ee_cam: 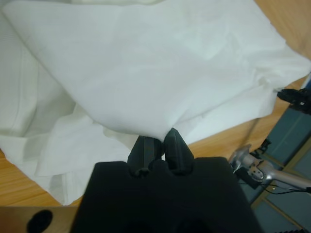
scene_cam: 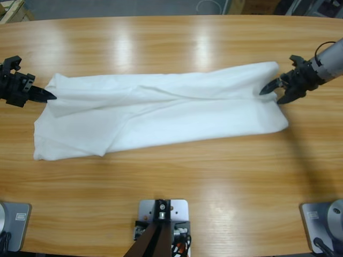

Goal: Fold clothes

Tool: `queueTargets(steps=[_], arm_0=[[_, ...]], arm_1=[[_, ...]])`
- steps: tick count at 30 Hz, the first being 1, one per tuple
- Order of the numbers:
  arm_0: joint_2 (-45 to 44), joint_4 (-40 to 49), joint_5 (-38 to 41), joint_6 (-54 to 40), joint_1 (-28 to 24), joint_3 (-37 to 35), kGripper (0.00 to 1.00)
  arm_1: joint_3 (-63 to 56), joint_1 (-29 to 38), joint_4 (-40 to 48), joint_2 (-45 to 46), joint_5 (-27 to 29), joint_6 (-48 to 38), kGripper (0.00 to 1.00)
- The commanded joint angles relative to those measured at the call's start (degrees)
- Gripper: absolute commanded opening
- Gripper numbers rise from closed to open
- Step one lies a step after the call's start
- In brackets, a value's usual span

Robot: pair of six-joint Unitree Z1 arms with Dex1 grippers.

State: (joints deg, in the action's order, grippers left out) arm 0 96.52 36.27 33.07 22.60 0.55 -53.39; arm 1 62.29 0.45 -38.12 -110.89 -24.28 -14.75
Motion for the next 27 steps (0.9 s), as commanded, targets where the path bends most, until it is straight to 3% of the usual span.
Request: queueTargets(steps=[1,27], arm_0=[[2.37,0.85,-0.81,-0.90,-0.11,-0.40,0.000],[2.58,0.94,-0.72,-1.42,-0.02,-0.52,0.000]], arm_1=[[0.48,-0.63,-0.03,-3.10,0.64,1.30,0.000],[-0.15,-4.06,-4.44,-1.24,4.73,2.27,0.000]])
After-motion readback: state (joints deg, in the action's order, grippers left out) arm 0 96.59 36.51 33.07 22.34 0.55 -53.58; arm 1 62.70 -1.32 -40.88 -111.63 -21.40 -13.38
